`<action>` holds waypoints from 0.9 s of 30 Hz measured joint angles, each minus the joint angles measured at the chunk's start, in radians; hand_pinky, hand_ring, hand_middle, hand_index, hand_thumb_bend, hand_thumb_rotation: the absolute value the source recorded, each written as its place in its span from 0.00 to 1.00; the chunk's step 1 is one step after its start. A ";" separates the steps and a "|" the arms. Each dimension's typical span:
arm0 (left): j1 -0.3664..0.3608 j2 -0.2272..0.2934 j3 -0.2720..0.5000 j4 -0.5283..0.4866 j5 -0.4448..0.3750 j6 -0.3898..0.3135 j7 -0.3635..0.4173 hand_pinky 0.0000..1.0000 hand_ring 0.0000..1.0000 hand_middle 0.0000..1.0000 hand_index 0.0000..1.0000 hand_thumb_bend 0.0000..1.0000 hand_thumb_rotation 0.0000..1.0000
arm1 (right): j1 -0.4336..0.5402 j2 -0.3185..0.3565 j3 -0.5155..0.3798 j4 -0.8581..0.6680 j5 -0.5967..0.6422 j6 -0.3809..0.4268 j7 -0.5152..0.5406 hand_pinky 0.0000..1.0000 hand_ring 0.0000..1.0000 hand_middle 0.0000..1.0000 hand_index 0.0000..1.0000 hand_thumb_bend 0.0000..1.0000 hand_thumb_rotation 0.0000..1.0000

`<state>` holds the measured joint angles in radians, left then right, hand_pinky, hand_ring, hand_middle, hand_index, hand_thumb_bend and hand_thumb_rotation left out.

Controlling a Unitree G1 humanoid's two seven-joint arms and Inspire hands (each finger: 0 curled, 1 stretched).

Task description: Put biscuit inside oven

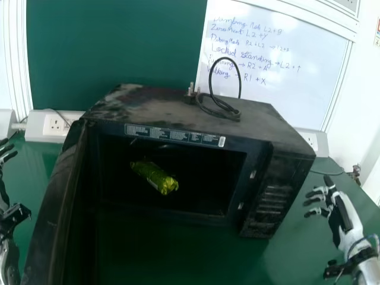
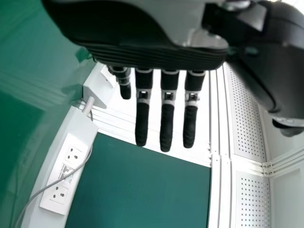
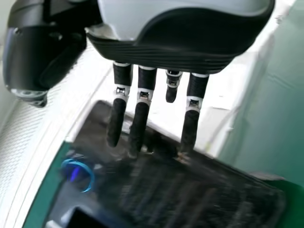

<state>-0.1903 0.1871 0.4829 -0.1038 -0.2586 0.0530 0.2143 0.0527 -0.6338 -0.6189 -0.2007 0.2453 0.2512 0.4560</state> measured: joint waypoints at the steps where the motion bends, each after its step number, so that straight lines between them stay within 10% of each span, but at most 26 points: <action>1: 0.000 0.000 0.000 0.000 0.000 0.000 0.000 0.54 0.57 0.58 0.60 0.82 0.88 | -0.004 0.006 0.008 0.018 -0.006 -0.001 -0.018 0.34 0.34 0.38 0.42 0.81 0.82; 14: 0.002 0.029 0.013 -0.001 -0.083 0.006 -0.101 0.45 0.49 0.51 0.53 0.84 0.94 | -0.040 0.050 0.060 0.055 -0.041 0.100 -0.198 0.38 0.37 0.40 0.43 0.76 0.75; 27: 0.085 0.301 0.041 0.022 -0.437 0.279 -0.700 0.36 0.40 0.43 0.42 0.91 1.00 | -0.039 0.056 0.067 0.026 -0.041 0.110 -0.212 0.39 0.38 0.41 0.44 0.72 0.72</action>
<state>-0.1055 0.4881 0.5242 -0.0813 -0.6957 0.3322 -0.4859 0.0140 -0.5781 -0.5517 -0.1748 0.2042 0.3617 0.2443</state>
